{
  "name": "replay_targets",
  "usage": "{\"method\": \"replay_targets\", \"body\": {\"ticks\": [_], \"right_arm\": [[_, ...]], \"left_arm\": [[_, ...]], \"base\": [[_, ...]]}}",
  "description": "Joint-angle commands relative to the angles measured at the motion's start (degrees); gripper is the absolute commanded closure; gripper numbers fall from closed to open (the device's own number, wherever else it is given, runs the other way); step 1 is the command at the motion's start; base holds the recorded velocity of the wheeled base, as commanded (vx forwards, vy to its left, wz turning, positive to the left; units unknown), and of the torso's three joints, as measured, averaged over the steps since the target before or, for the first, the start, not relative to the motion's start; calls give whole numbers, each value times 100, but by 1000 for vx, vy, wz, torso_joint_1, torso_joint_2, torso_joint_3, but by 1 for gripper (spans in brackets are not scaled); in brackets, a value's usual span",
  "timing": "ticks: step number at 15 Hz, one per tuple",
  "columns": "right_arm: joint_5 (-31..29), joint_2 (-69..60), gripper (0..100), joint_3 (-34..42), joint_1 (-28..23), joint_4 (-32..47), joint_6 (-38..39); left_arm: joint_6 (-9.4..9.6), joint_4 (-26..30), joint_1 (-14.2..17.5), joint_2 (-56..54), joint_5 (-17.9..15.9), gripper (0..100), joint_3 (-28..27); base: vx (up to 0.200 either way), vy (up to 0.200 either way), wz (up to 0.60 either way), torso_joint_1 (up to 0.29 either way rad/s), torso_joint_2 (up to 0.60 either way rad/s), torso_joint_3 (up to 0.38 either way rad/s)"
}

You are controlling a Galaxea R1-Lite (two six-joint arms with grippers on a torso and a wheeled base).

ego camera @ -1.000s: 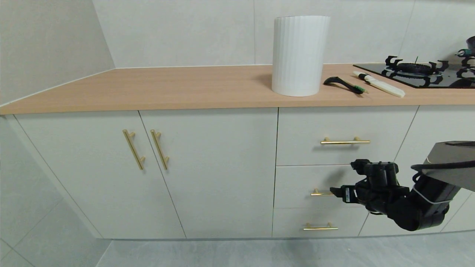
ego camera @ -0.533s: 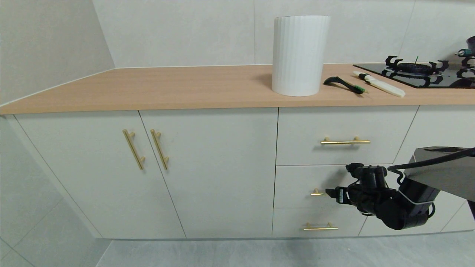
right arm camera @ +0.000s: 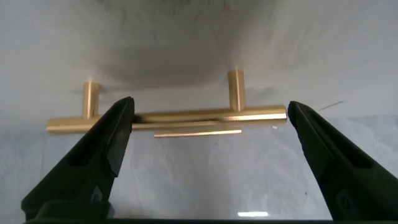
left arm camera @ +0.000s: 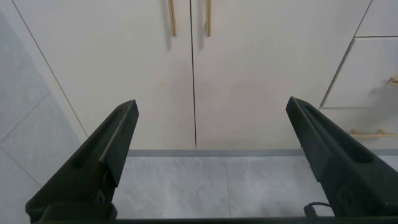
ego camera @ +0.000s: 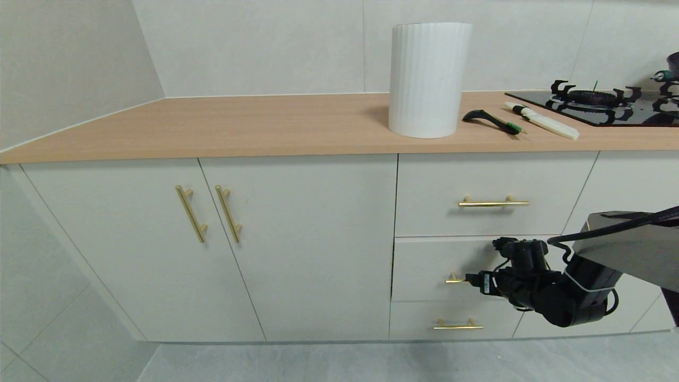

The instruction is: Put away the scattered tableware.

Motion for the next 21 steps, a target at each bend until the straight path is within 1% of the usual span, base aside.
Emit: {"method": "replay_targets", "body": {"ticks": [1,4,7,9,11,12,13,14,15,16,18,20,21], "right_arm": [[-4,-25,0,13,2,27,-5],[-4,-43,0,30,2,36,-14],[5,-377,0,118,2,484,-23],[75,-1097,0,338,-7,1081,-23],[154,-1721,0,399,2,1793,-49],[216,-2091,0,399,2,2250,-67],[357,-2890,0,355,2,3033,-172],[453,-3295,0,338,11,3349,-181],[515,-3594,0,303,46,3490,-172],[506,-3857,0,311,195,3490,-155],[488,-3848,0,329,371,3349,-128],[418,-3251,0,329,380,2769,-128],[339,-2926,0,347,371,2338,-119]], "left_arm": [[-1,0,0,2,1,0,1],[-1,0,0,2,1,0,1],[-1,0,0,2,1,0,1],[-1,0,0,2,1,0,1],[-1,0,0,2,1,0,1],[-1,0,0,2,1,0,1],[-1,0,0,2,1,0,1],[-1,0,0,2,1,0,1],[-1,0,0,2,1,0,1],[-1,0,0,2,1,0,1],[-1,0,0,2,1,0,1],[-1,0,0,2,1,0,1],[-1,0,0,2,1,0,1]], "base": [[0,0,0,0,0,0],[0,0,0,0,0,0],[0,0,0,0,0,0],[0,0,0,0,0,0],[0,0,0,0,0,0],[0,0,0,0,0,0],[0,0,0,0,0,0],[0,0,0,0,0,0],[0,0,0,0,0,0],[0,0,0,0,0,0],[0,0,0,0,0,0],[0,0,0,0,0,0],[0,0,0,0,0,0]]}}
